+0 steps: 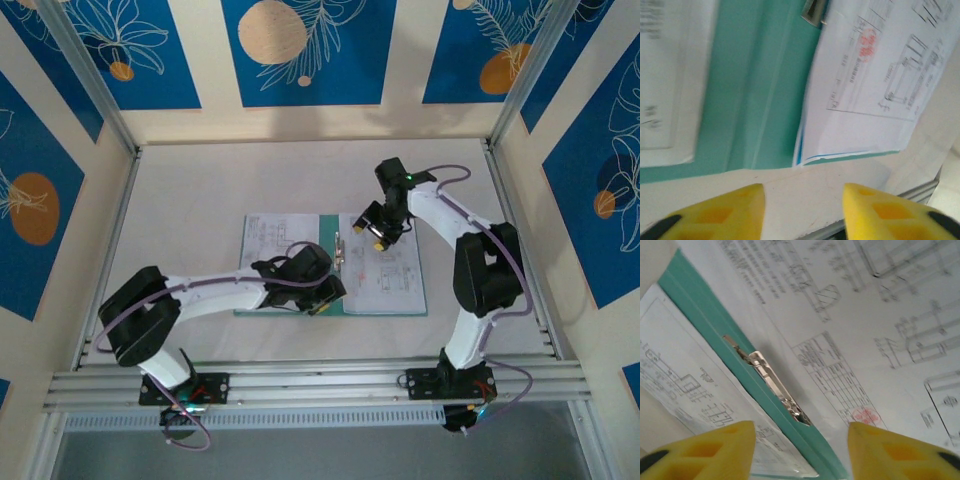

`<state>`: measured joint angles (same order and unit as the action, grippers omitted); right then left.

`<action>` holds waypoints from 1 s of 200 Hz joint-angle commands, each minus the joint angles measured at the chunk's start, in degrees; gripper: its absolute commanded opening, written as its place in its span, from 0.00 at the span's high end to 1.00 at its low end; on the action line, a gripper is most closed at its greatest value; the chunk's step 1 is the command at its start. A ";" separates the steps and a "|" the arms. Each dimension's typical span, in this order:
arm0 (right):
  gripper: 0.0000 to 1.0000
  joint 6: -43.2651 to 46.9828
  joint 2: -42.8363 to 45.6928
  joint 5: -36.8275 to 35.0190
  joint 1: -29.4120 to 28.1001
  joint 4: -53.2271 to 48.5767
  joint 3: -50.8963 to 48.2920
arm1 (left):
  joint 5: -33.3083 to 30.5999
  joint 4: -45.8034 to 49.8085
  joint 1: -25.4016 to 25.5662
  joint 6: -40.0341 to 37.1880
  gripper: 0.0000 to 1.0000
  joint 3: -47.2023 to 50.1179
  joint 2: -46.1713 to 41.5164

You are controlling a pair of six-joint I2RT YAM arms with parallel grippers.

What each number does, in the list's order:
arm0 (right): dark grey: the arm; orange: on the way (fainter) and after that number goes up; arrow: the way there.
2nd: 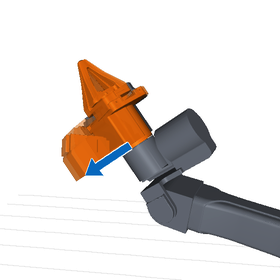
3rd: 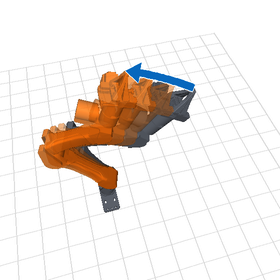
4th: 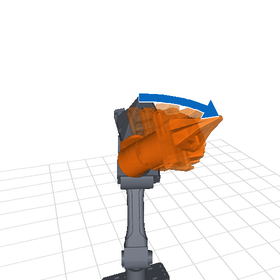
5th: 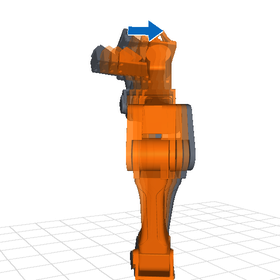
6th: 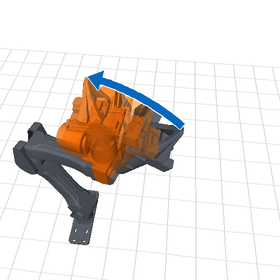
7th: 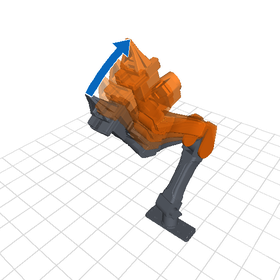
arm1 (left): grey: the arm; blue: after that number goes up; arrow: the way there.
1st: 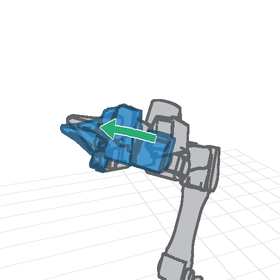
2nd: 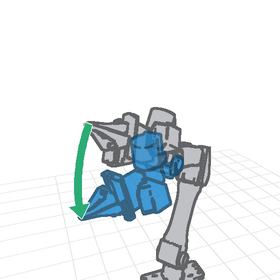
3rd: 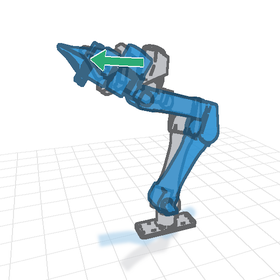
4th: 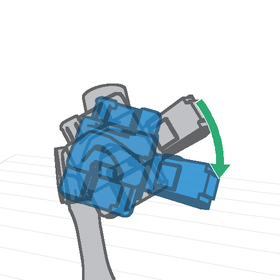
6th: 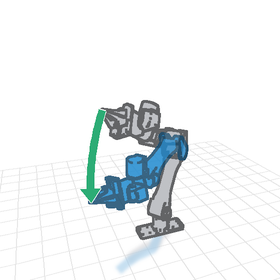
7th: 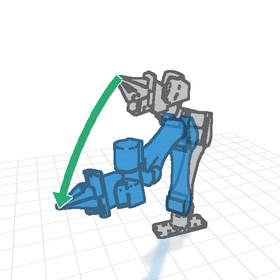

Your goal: Put the files into the folder

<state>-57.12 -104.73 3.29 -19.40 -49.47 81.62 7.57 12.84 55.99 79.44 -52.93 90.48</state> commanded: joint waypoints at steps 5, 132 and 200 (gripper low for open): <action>0.68 1.49 -3.74 1.90 -0.85 -0.60 4.70 | -1.99 10.79 -3.46 -4.84 0.74 0.27 -1.96; 0.97 4.78 -23.92 1.90 -4.12 -6.44 24.95 | -0.72 12.50 -10.98 -12.51 1.00 3.58 4.47; 0.98 5.80 -27.37 1.54 -3.81 -7.04 28.05 | 0.33 10.54 -10.91 -11.10 1.00 6.15 5.40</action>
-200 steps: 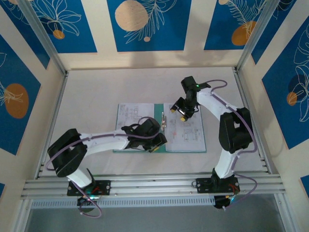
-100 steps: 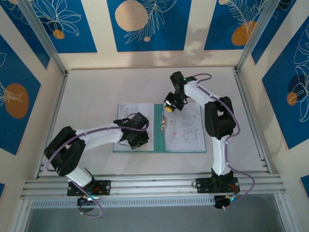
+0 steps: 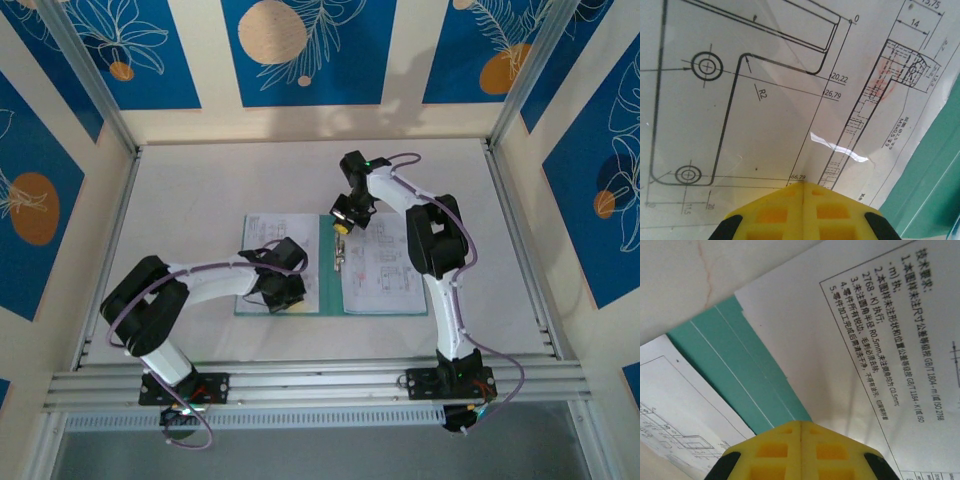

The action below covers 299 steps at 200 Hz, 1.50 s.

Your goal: Put the files into the folder

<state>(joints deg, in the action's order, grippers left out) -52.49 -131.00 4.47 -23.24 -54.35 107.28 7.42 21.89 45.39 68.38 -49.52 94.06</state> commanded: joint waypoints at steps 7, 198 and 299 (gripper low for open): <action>0.98 1.27 -1.26 0.60 0.04 -2.00 2.49 | 0.58 1.38 -0.27 0.08 1.00 2.87 1.76; 1.00 2.92 7.53 5.72 -0.74 -0.18 -5.04 | 1.02 -1.77 -0.11 5.46 1.00 3.55 2.53; 1.00 -1.05 28.27 4.86 -3.79 3.77 -26.81 | 2.01 -4.37 0.05 7.62 1.00 4.14 2.89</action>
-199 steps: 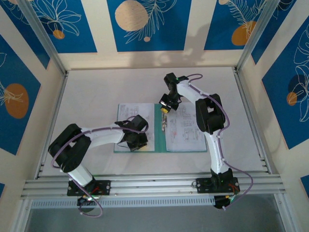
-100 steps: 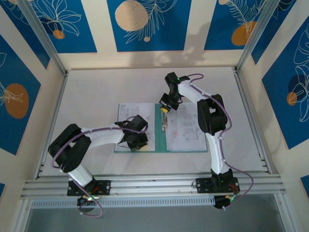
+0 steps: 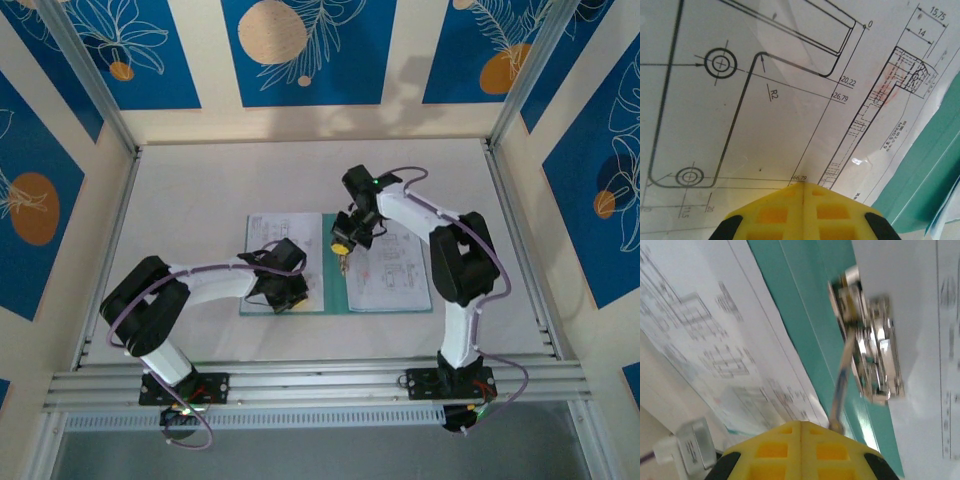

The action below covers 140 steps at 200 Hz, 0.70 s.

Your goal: Put the files into the folder

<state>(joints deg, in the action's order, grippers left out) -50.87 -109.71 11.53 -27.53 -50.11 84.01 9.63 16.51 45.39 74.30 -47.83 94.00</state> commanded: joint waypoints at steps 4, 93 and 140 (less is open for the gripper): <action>1.00 -3.32 8.14 -3.16 0.60 -0.54 -4.28 | -0.13 0.77 0.04 1.94 1.00 2.55 2.96; 0.65 -22.30 29.70 -1.58 9.64 16.40 -25.96 | 1.58 -7.46 4.63 7.96 1.00 -2.34 8.37; 0.54 -27.54 30.70 3.06 13.88 23.76 -31.41 | 3.98 -15.03 8.68 10.69 1.00 -6.25 13.52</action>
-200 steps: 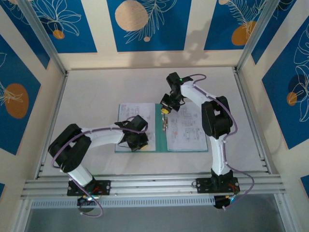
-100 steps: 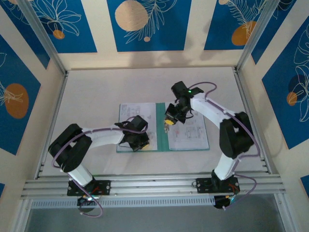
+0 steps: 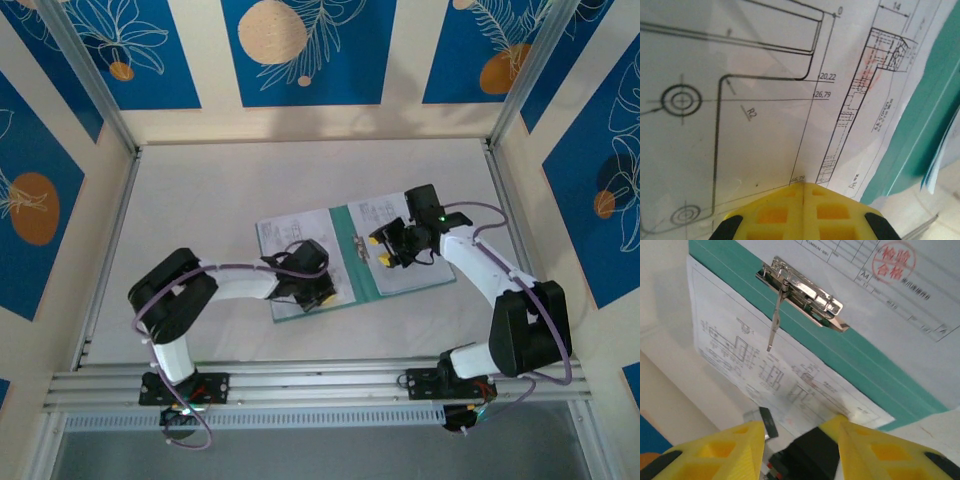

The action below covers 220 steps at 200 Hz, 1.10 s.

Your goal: Put the files into the folder

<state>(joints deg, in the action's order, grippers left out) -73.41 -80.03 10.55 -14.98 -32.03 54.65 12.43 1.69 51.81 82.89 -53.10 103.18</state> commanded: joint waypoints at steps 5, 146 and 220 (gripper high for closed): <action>0.53 -5.29 1.02 4.04 1.65 6.15 -2.33 | 1.20 -0.28 2.52 2.01 1.00 -1.45 4.54; 0.58 -6.39 -14.43 4.39 -0.97 6.98 5.38 | -1.23 4.71 0.69 -7.84 0.76 1.27 -4.59; 0.66 -5.64 -15.30 1.99 -1.92 2.22 6.75 | -0.63 7.57 -0.83 -8.89 0.83 2.21 -4.47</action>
<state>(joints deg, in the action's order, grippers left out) -79.13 -94.02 13.28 -16.82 -26.02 59.33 11.97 6.61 51.62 75.00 -51.83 99.70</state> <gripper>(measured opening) 0.345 0.168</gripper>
